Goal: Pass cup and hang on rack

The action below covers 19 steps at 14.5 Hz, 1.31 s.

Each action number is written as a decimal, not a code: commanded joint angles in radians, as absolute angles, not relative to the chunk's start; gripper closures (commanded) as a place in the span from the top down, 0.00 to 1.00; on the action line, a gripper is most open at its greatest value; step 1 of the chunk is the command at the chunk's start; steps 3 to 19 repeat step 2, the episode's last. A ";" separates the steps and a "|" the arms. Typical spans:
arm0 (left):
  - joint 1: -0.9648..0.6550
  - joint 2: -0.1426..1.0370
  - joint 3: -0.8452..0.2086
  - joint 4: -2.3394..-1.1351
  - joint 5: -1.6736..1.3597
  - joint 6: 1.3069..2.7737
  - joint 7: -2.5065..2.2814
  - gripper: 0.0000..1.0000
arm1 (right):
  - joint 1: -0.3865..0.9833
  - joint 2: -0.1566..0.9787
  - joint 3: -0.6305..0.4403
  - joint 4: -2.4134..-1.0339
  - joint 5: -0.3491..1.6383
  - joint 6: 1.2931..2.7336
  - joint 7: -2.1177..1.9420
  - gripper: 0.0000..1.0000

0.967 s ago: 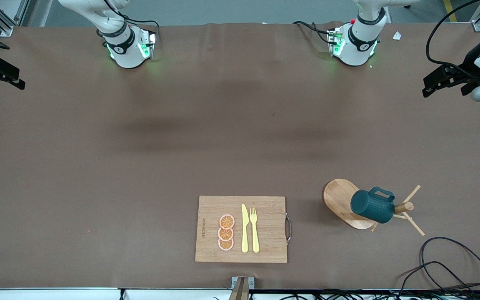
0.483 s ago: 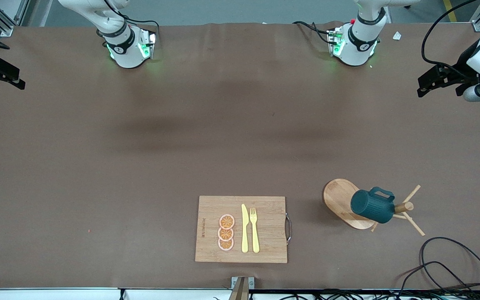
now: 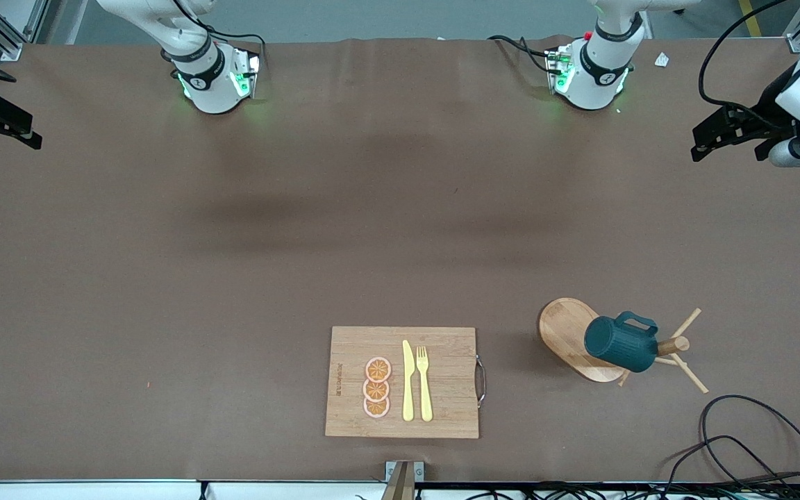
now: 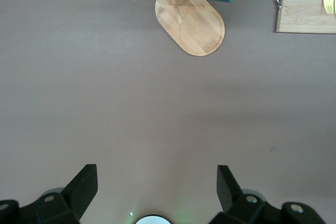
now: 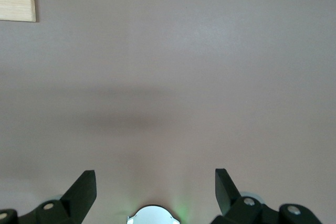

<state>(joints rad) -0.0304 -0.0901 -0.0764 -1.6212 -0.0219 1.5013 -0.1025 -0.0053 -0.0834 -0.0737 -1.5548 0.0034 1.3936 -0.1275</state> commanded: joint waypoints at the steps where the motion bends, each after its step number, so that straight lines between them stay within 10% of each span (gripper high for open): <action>1: -0.029 -0.084 -0.074 -1.600 -0.038 1.497 -0.094 1.00 | -0.018 -0.109 -0.061 -1.574 -0.005 1.397 -0.130 1.00; 19: -0.029 -0.086 -0.074 -1.598 -0.037 1.497 -0.094 1.00 | -0.018 -0.109 -0.063 -1.574 -0.005 1.397 -0.130 1.00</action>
